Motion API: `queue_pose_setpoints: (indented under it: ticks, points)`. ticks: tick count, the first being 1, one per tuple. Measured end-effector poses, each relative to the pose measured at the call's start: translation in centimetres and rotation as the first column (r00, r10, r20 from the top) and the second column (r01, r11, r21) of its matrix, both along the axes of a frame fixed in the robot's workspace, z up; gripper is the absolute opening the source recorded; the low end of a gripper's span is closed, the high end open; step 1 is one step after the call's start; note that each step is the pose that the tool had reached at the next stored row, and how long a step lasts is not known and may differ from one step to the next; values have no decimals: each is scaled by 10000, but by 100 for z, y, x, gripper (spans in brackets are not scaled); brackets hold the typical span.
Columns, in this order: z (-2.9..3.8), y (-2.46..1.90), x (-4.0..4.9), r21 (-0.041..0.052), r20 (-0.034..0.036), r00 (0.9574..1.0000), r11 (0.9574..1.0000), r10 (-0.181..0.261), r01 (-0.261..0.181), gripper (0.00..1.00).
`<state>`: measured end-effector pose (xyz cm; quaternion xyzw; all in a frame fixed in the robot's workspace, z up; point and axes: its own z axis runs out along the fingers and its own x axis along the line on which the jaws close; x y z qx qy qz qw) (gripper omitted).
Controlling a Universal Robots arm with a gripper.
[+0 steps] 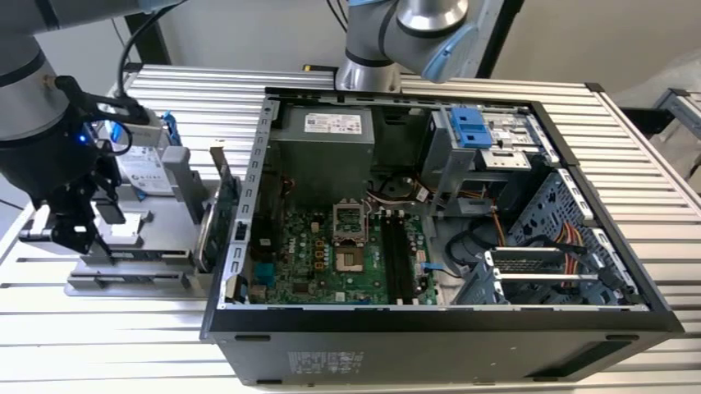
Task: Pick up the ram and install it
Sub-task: 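Pick up the ram and move it above insertion slot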
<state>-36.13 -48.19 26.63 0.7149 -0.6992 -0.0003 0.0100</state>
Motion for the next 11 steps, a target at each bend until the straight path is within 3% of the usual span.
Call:
queue_pose_setpoints:
  ticks: [4,9,11]
  points:
    - [-27,-46,0,1,-4,10000,10000,0,0,100]
    - [-63,-146,0,0,-9,10000,10000,-15,15,100]
    - [-79,-162,0,1,-7,10000,10000,-15,15,100]
